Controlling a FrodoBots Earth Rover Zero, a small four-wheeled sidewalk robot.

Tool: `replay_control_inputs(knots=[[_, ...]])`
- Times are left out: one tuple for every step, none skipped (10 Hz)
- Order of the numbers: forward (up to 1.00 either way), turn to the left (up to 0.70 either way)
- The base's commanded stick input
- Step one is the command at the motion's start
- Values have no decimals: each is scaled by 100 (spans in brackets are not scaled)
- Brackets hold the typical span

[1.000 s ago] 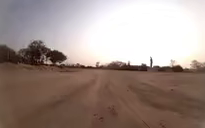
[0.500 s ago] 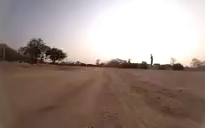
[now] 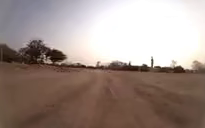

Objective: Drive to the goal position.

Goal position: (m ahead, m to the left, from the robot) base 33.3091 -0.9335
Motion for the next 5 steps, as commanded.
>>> replay_control_inputs(knots=[[70,0],[70,0],[70,0],[70,0],[70,0]])
